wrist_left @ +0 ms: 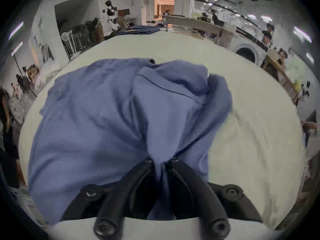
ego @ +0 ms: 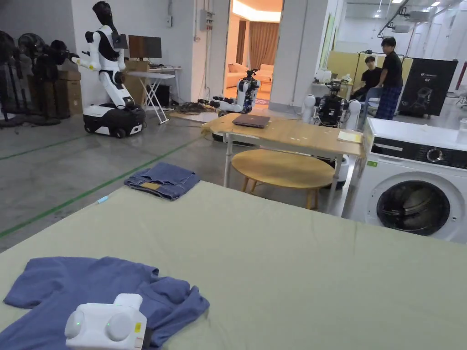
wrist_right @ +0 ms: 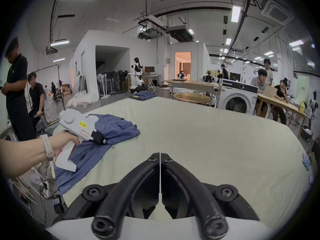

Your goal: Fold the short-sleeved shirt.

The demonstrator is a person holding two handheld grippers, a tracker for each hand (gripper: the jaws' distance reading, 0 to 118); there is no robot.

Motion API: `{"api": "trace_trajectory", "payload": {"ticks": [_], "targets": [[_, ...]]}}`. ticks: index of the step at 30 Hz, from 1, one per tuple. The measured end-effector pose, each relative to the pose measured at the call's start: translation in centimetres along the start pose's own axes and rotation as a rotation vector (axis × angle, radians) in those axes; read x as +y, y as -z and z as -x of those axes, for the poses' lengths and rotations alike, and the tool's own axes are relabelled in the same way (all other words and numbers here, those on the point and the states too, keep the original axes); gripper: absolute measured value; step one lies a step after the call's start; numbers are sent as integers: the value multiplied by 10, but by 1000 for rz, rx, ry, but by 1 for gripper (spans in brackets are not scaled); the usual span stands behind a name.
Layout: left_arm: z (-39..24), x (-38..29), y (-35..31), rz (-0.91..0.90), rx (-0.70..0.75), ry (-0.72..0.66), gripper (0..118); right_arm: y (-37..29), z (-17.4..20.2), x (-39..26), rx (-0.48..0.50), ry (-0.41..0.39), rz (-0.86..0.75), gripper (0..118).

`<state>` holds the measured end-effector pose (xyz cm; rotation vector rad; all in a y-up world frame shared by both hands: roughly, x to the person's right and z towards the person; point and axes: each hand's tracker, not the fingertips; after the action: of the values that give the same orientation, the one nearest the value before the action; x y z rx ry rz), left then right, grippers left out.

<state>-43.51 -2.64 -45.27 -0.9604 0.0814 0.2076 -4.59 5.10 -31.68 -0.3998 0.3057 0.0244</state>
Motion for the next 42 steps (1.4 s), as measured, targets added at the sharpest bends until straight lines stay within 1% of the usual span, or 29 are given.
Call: {"api": "trace_trajectory", "payload": {"ticks": [1, 2, 4, 6, 7, 10, 12, 14, 16, 18, 21, 22, 25, 27, 29, 30, 32, 33, 34, 35, 36, 37, 38, 41, 42], "targets": [[-3, 0, -7, 1, -14, -6, 3, -5, -4, 0, -3, 12, -4, 0], [-12, 0, -18, -44, -6, 20, 3, -10, -9, 1, -9, 21, -10, 0], [-31, 6, -30, -84, -54, 51, 3, -21, -19, 3, -32, 29, -17, 0], [-67, 10, -53, -122, -87, 115, 3, -39, -36, 5, -65, 38, -36, 0], [-82, 13, -53, -129, -107, 143, 3, -48, -43, 6, -80, 47, -42, 0], [-147, 16, -77, -175, -215, 183, 3, -82, -72, 10, -158, 74, -67, 0], [-205, 15, -87, -208, -295, 242, 3, -109, -95, 12, -224, 92, -76, 0], [-261, 9, -103, -241, -374, 297, 3, -134, -117, 12, -263, 115, -95, 0], [-320, -8, -122, -261, -474, 345, 3, -160, -136, 11, -311, 123, -117, 0], [-378, -24, -136, -256, -607, 389, 3, -187, -159, 9, -364, 121, -135, 0], [-452, -56, -142, -221, -706, 465, 3, -221, -189, 1, -440, 124, -155, 0], [-471, -66, -139, -203, -717, 494, 3, -229, -198, -2, -459, 127, -155, 0], [-526, -101, -109, -136, -627, 606, 3, -250, -226, -13, -516, 152, -139, 0], [-551, -126, -76, -39, -562, 629, 3, -261, -244, -24, -546, 181, -131, 0], [-567, -145, -51, 10, -527, 642, 3, -268, -254, -32, -568, 196, -123, 0], [-575, -156, -41, 26, -497, 688, 3, -271, -260, -36, -585, 200, -116, 0], [-585, -175, -29, 18, -464, 754, 3, -274, -270, -41, -590, 210, -106, 0], [-586, -181, -27, -14, -448, 768, 3, -276, -271, -44, -595, 215, -105, 0], [-586, -185, -26, -37, -438, 777, 8, -276, -273, -44, -599, 217, -103, 0], [-583, -188, -34, -81, -426, 784, 26, -276, -275, -44, -599, 218, -102, 0], [-578, -188, -41, -123, -431, 778, 52, -275, -276, -43, -594, 219, -98, 0], [-573, -186, -48, -140, -435, 778, 81, -276, -273, -42, -588, 216, -95, 0], [-565, -183, -60, -134, -439, 769, 101, -273, -271, -41, -586, 208, -94, 0], [-519, -170, -118, -258, -509, 722, 102, -266, -261, -35, -553, 182, -85, 0], [-497, -167, -138, -314, -506, 718, 102, -262, -256, -33, -537, 172, -84, 0]]}}
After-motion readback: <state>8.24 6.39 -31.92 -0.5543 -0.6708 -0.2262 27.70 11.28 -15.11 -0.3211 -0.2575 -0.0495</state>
